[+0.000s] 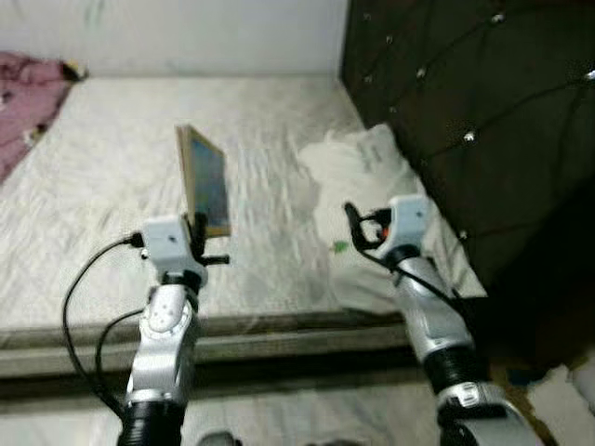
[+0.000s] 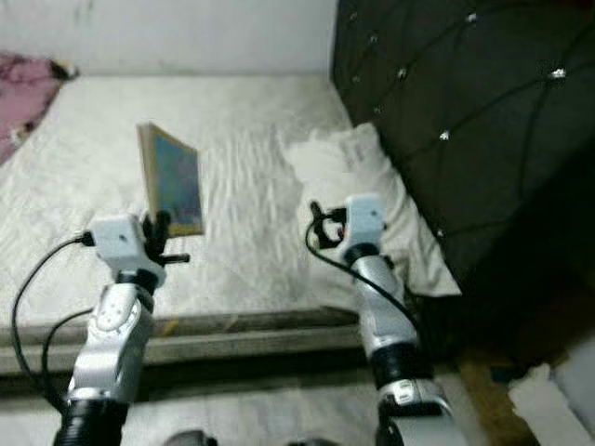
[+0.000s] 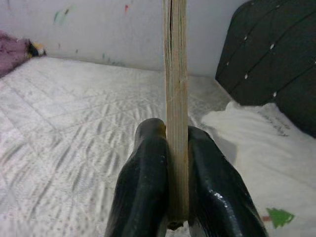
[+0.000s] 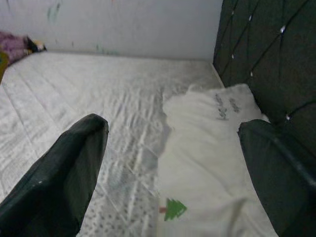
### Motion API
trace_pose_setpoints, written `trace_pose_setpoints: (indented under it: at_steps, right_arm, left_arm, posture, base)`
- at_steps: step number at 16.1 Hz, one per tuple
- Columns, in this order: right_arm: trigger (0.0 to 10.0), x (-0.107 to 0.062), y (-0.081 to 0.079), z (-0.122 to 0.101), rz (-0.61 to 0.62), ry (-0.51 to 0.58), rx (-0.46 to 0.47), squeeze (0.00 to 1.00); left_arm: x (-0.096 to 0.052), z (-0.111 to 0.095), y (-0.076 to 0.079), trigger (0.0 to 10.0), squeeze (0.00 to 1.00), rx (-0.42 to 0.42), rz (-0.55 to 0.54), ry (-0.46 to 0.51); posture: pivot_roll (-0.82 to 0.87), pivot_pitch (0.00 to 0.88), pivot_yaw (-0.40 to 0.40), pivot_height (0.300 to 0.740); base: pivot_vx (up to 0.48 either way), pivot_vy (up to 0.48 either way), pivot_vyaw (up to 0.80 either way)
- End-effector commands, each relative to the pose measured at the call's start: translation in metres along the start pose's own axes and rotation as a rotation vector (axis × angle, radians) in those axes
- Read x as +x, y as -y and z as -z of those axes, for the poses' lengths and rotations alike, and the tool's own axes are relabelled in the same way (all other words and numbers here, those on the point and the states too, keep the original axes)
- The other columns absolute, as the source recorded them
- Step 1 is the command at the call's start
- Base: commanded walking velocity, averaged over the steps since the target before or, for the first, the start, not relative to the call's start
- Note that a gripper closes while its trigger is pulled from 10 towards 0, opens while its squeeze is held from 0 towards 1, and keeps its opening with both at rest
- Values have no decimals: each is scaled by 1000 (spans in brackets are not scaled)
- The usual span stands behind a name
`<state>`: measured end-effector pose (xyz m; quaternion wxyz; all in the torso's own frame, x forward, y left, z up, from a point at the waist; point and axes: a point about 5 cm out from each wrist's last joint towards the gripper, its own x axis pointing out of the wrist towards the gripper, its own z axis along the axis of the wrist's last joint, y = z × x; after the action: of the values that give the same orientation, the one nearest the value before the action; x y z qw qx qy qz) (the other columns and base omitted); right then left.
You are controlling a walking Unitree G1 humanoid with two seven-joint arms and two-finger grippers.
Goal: Clean up the room
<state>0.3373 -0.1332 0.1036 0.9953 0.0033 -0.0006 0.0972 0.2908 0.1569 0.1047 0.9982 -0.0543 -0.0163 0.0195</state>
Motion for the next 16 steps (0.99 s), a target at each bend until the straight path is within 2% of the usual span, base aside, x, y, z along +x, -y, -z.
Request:
trace_pose_setpoints:
  at_steps: [1,13,16]
  right_arm:
    - [10000,4,-5,-6,-9,21,3,0]
    - [10000,5,-5,-6,-11,22,0,0]
    - [10000,5,-5,-6,-12,19,3,0]
  left_arm:
    - [4,-14,-1,10000,0,4,3,64]
    - [4,-13,-1,10000,0,-3,7,59]
    - [5,-10,-2,10000,0,-3,-11,33]
  posture:
    - [-7,0,-18,740]
    - [-7,0,-17,740]
    - [-7,0,-17,740]
  base:
    - [0,0,0]
    - [292,0,0]
    - [0,0,0]
